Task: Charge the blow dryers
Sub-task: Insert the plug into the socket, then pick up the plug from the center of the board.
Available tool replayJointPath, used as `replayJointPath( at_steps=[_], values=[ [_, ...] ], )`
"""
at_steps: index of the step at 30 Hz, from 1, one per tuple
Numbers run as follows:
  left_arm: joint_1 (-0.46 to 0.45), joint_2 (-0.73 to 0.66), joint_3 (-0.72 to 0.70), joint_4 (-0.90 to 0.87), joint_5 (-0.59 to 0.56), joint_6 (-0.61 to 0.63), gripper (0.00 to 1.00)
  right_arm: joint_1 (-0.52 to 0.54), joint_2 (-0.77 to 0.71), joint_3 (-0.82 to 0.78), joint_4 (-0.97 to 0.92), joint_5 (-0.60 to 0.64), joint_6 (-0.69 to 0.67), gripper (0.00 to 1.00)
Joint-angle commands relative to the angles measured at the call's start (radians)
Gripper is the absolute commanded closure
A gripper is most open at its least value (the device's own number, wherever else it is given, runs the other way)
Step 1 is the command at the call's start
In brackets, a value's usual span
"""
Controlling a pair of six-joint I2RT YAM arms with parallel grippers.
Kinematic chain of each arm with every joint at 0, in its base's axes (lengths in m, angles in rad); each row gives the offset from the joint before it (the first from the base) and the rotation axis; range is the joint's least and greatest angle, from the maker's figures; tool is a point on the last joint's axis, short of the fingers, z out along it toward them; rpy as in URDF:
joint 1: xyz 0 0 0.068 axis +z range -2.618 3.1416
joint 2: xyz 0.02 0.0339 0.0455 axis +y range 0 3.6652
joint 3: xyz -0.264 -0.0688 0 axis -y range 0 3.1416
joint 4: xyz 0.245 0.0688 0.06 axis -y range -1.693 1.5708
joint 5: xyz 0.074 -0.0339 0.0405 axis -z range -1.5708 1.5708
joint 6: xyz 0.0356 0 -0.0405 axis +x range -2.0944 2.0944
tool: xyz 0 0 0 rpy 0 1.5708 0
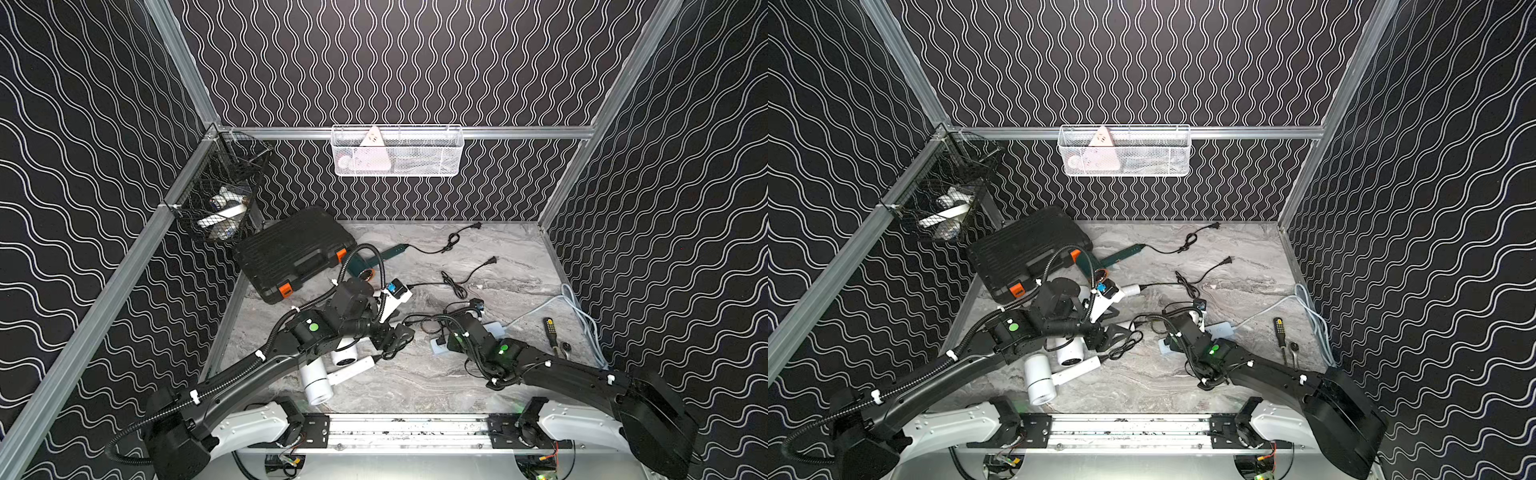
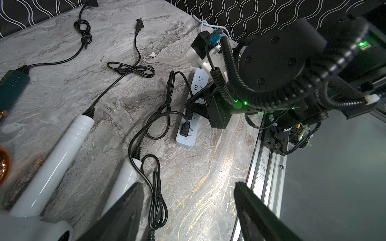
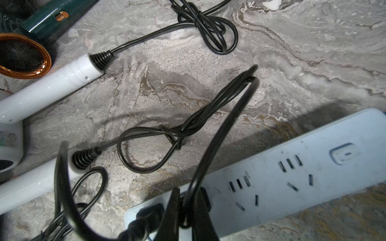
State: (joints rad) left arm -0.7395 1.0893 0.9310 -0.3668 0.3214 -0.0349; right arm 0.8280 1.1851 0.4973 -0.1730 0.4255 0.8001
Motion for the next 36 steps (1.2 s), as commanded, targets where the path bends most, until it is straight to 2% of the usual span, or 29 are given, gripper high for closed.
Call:
replayJointPath(
  at_steps=[1, 2, 3, 4, 5, 8, 10, 13, 18, 22, 27, 31, 34, 36],
  values=[
    [0.001, -0.012, -0.001, -0.009, 0.012, -0.019, 0.26, 0.002, 0.013, 0.009, -0.29, -0.153, 0.029, 0.93],
    [0.002, -0.014, -0.001, -0.01, 0.014, -0.021, 0.26, 0.001, 0.017, 0.02, -0.293, -0.15, 0.02, 0.85],
    [0.002, -0.014, -0.001, -0.013, 0.016, -0.023, 0.26, -0.002, 0.022, 0.032, -0.297, -0.15, 0.009, 0.69],
    [0.001, -0.015, 0.003, -0.016, 0.016, -0.023, 0.26, -0.009, 0.031, 0.058, -0.313, -0.144, -0.007, 0.48],
    [0.001, -0.018, 0.005, -0.022, 0.016, -0.023, 0.26, -0.024, 0.034, 0.096, -0.352, -0.132, -0.036, 0.34],
    [0.001, -0.028, 0.015, -0.041, 0.017, -0.023, 0.26, -0.05, 0.003, 0.264, -0.512, -0.034, -0.156, 0.14],
    [0.002, -0.038, 0.015, -0.048, 0.017, -0.023, 0.26, -0.078, -0.041, 0.343, -0.552, -0.001, -0.231, 0.11],
    [0.002, -0.039, 0.014, -0.041, 0.018, -0.031, 0.26, -0.183, -0.089, 0.424, -0.593, -0.056, -0.288, 0.11],
    [0.001, 0.017, 0.036, -0.005, 0.049, -0.062, 0.24, -0.335, -0.117, 0.463, -0.638, -0.156, -0.237, 0.11],
    [0.001, 0.134, 0.104, 0.008, 0.076, -0.029, 0.22, -0.459, -0.088, 0.487, -0.666, -0.272, -0.215, 0.12],
    [0.003, 0.394, 0.312, -0.063, 0.045, 0.044, 0.24, -0.59, -0.069, 0.497, -0.644, -0.412, -0.221, 0.11],
    [0.005, 0.655, 0.543, -0.117, -0.033, 0.119, 0.3, -0.676, -0.08, 0.472, -0.593, -0.458, -0.224, 0.11],
    [0.015, 0.865, 0.737, -0.144, -0.098, 0.165, 0.3, -0.725, -0.068, 0.458, -0.562, -0.487, -0.234, 0.11],
    [0.025, 0.999, 0.877, -0.164, -0.097, 0.179, 0.29, -0.745, -0.06, 0.454, -0.552, -0.502, -0.241, 0.11]
  ],
)
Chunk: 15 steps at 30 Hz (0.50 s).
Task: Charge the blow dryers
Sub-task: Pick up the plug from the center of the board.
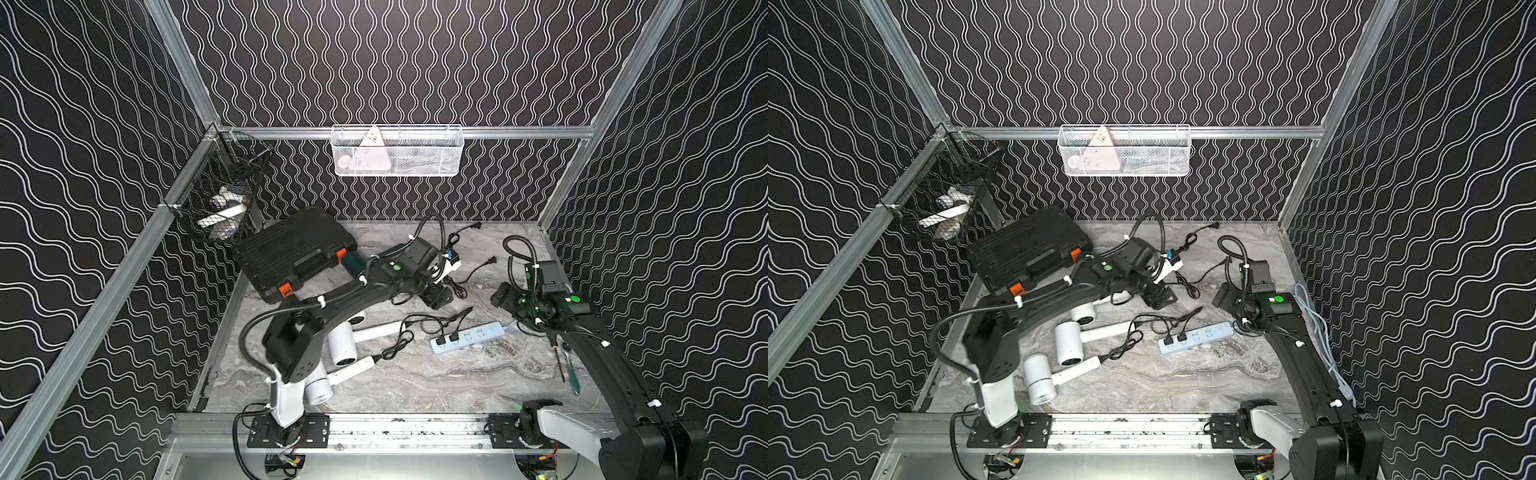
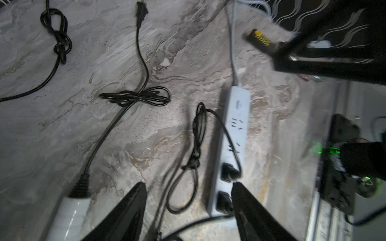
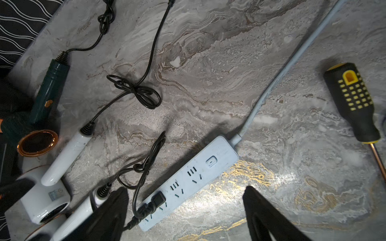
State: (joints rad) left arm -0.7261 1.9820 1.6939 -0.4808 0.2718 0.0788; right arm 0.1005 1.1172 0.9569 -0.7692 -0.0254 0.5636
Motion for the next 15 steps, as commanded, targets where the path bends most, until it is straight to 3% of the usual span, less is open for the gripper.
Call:
replayJointPath(
  at_steps=[1, 6, 10, 15],
  values=[
    [0.02, 0.172, 0.193, -0.064, -0.036, 0.065, 0.29, -0.025, 0.013, -0.007, 0.048, -0.059, -0.01, 0.11],
    [0.046, 0.419, 0.496, -0.07, 0.049, 0.037, 0.24, -0.046, 0.023, -0.04, 0.071, -0.077, -0.028, 0.11],
    [0.059, 0.494, 0.534, 0.072, 0.131, -0.015, 0.22, -0.052, 0.019, -0.06, 0.079, -0.078, -0.018, 0.11],
    [0.064, 0.603, 0.608, 0.127, 0.191, -0.052, 0.24, -0.069, -0.027, -0.066, 0.084, -0.061, -0.004, 0.12]
  ],
)
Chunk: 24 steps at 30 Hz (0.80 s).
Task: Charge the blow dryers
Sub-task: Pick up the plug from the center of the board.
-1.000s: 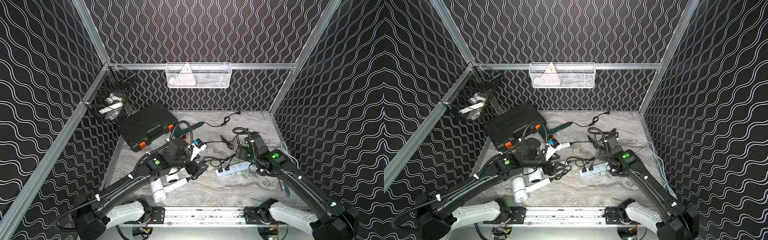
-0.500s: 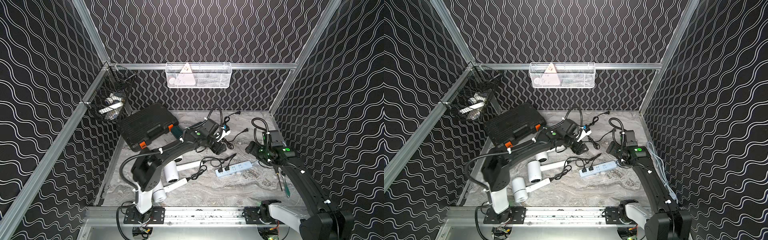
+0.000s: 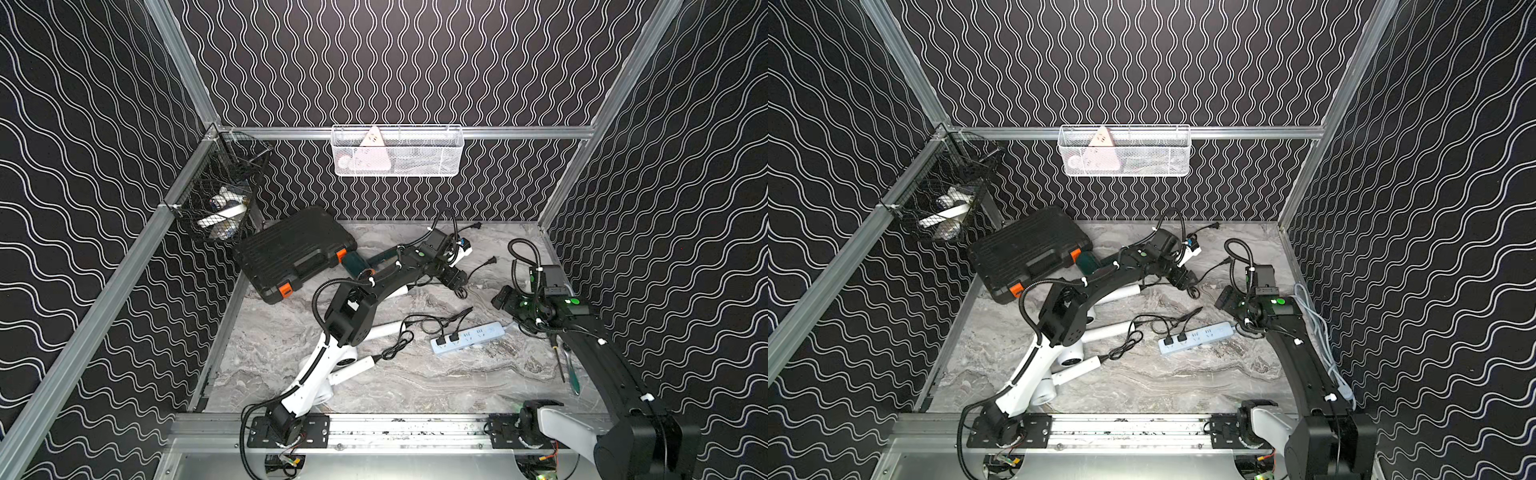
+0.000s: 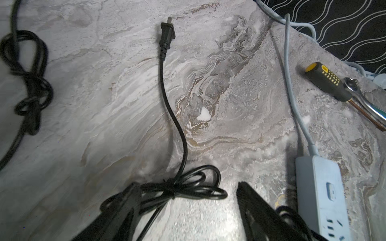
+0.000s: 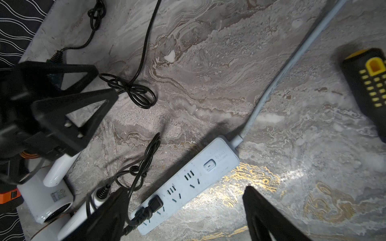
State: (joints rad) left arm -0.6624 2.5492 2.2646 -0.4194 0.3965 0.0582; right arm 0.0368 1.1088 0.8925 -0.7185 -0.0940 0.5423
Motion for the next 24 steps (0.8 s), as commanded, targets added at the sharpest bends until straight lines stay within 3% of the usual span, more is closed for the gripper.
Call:
replayJointPath(
  at_steps=[1, 8, 12, 15, 19, 24],
  values=[
    [0.001, 0.056, 0.057, 0.067, 0.076, -0.043, 0.25, -0.007, -0.027, -0.001, 0.034, 0.008, 0.018, 0.12],
    [-0.032, 0.119, 0.085, 0.118, -0.033, -0.046, 0.23, -0.011, -0.04, -0.026, 0.054, -0.011, 0.027, 0.13],
    [-0.052, 0.181, 0.188, 0.034, -0.097, -0.012, 0.25, -0.015, -0.041, -0.037, 0.06, -0.016, 0.027, 0.13],
    [-0.053, 0.21, 0.235, -0.034, -0.128, -0.011, 0.32, -0.019, -0.04, -0.035, 0.06, -0.019, 0.026, 0.13],
    [-0.046, 0.18, 0.179, -0.066, -0.168, -0.022, 0.39, -0.021, -0.043, -0.036, 0.065, -0.027, 0.027, 0.13],
    [-0.035, 0.148, 0.115, -0.107, -0.184, -0.004, 0.56, -0.025, -0.049, -0.047, 0.071, -0.033, 0.03, 0.14]
  ],
)
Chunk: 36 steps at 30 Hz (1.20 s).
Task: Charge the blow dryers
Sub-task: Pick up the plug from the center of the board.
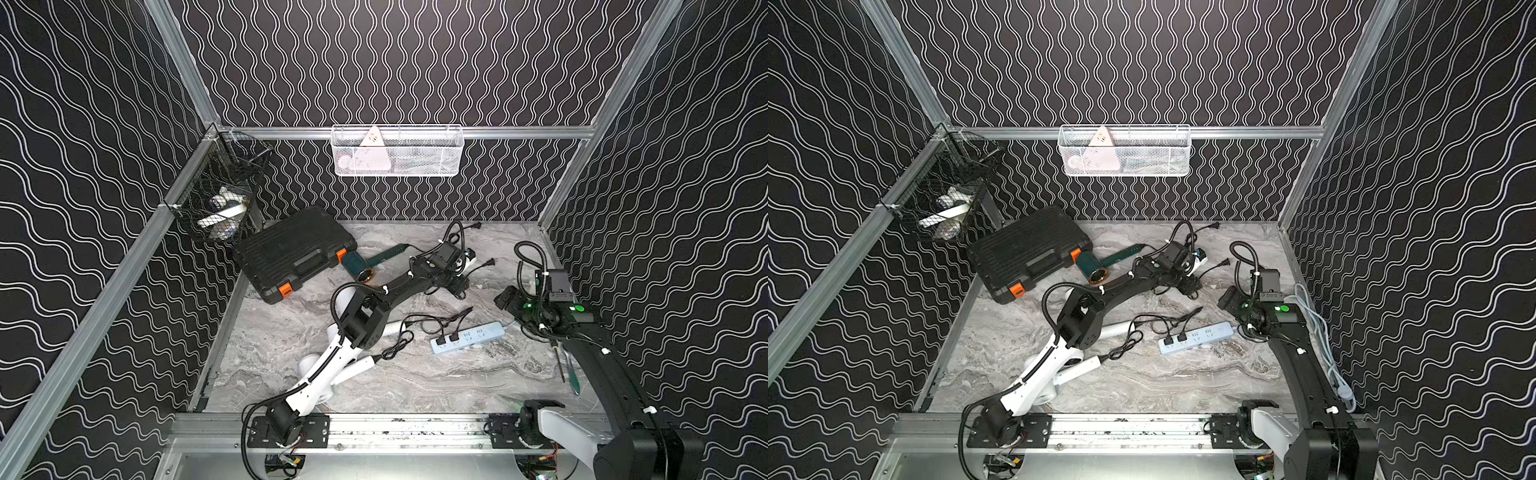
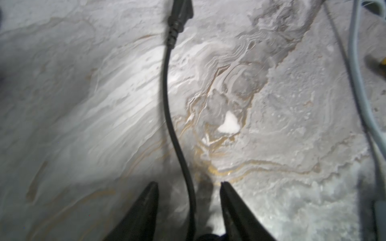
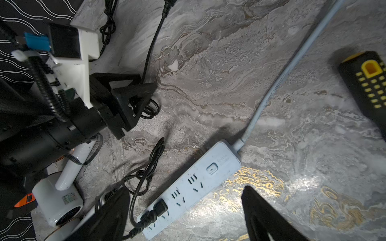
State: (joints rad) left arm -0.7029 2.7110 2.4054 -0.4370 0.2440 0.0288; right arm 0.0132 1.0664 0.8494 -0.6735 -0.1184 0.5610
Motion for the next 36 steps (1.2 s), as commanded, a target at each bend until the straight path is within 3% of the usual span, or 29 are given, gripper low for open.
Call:
replayJointPath(
  at_steps=[1, 6, 12, 19, 24, 30, 36],
  values=[
    [0.008, -0.023, -0.042, -0.09, -0.028, 0.029, 0.62, -0.001, -0.009, -0.006, 0.026, -0.01, 0.012, 0.14],
    [0.021, -0.084, -0.139, -0.033, -0.015, 0.029, 0.8, -0.002, -0.014, -0.012, 0.026, -0.008, 0.01, 0.14],
    [0.034, -0.107, -0.12, -0.042, 0.008, 0.053, 0.99, -0.002, -0.016, -0.016, 0.027, -0.001, 0.003, 0.14],
    [0.067, -0.248, -0.15, -0.013, 0.104, 0.104, 1.0, -0.002, -0.026, -0.01, 0.01, 0.016, -0.013, 0.15],
    [0.106, -0.391, -0.174, -0.062, 0.089, 0.143, 1.0, -0.001, -0.038, 0.01, -0.013, 0.02, -0.033, 0.15],
    [0.129, -0.65, -0.381, -0.11, 0.082, 0.279, 1.0, 0.008, -0.073, 0.007, -0.012, 0.045, -0.072, 0.16],
    [0.148, -0.945, -0.717, -0.107, 0.152, 0.407, 1.0, 0.1, -0.105, 0.04, -0.023, -0.003, -0.1, 0.18]
  ],
)
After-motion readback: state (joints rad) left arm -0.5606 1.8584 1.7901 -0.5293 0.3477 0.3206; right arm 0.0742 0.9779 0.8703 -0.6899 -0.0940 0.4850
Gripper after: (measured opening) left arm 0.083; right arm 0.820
